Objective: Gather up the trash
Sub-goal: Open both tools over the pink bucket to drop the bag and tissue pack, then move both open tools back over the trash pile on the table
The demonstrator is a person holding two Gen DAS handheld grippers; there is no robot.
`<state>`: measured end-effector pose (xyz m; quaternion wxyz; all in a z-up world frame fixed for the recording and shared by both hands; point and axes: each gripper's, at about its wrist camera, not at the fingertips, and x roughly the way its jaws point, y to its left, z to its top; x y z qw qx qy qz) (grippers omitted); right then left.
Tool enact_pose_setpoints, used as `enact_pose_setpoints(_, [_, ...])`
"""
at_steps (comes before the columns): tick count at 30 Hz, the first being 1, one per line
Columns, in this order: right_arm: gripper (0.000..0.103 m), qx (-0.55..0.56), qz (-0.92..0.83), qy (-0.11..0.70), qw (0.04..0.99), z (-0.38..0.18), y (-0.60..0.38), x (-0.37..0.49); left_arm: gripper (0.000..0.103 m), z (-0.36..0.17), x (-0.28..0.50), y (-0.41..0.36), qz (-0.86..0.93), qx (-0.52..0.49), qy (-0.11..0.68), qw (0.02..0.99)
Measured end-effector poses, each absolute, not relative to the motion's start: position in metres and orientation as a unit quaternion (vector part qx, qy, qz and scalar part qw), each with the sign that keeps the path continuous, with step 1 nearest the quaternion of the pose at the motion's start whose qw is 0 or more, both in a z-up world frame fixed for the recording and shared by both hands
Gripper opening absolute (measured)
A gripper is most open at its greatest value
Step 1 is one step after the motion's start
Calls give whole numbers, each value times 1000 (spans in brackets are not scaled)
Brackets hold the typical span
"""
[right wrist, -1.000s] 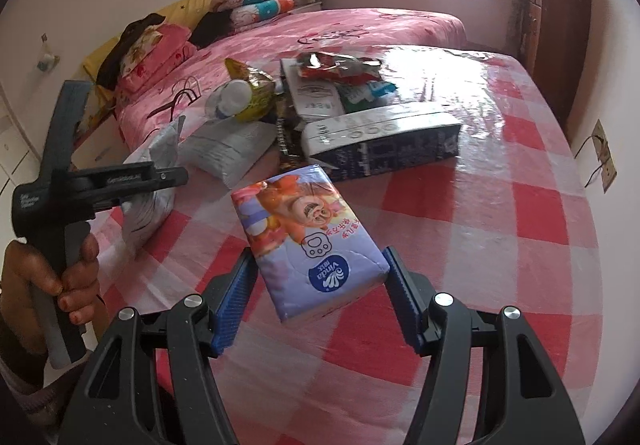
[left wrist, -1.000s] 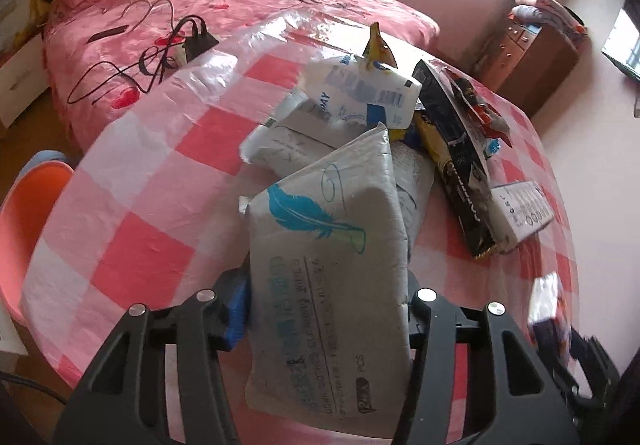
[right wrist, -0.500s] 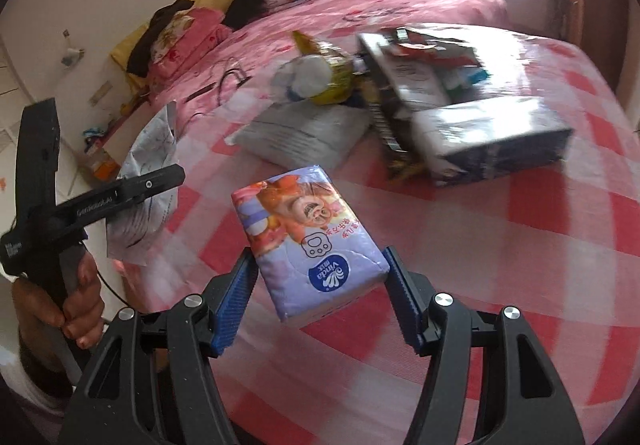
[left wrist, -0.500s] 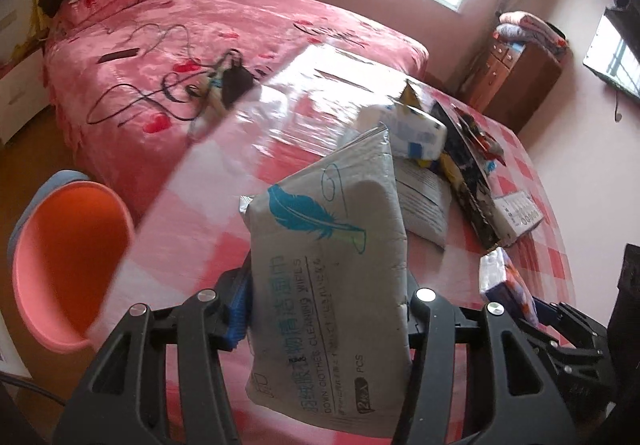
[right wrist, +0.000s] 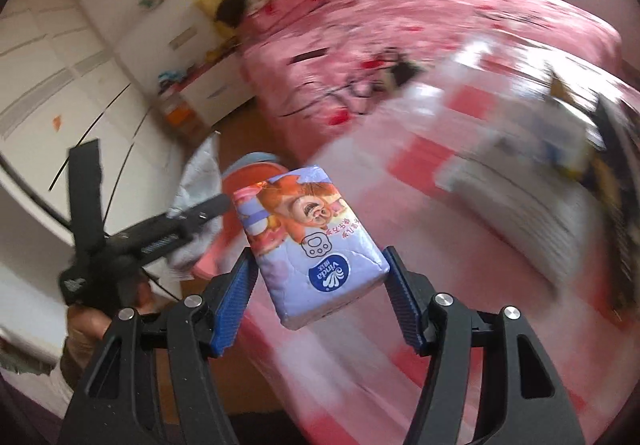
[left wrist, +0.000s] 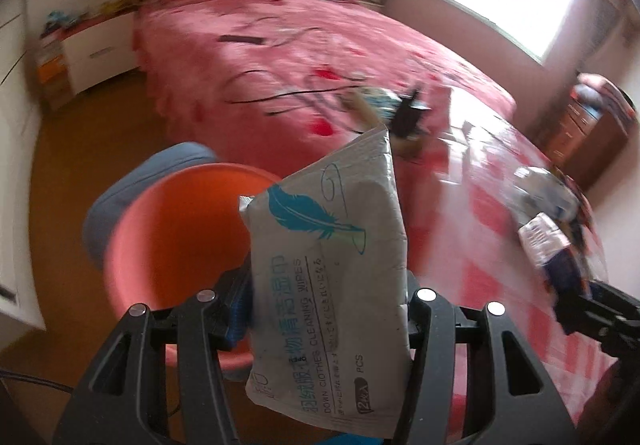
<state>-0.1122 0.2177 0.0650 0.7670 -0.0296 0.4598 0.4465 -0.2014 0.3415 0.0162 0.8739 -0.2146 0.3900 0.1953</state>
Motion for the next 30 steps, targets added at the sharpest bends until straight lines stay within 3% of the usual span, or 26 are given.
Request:
enact_pose_setpoints(9, [66,-60,489,460,738,52,324,-105,57,-20,-217,402,248,-259,396,845])
enact_pose_setpoints(10, [66,-60,492,465,734,48,334,-105,60,-25,-217,406,249,-261,400,843])
enact_pose_setpoints(13, [83,-53,494,476,726,39,353,-102,74,-36,-219,411,262,-261,401,838])
enact_pose_setpoints(15, [83,-53,491,478,726,36,357,-101,79,-40,-222,414,269,-264,400,835])
enact_pose_setpoints(30, [89,-35,411,453,790,34,270,-108,82,-26,-225,404,257,-236,355,867])
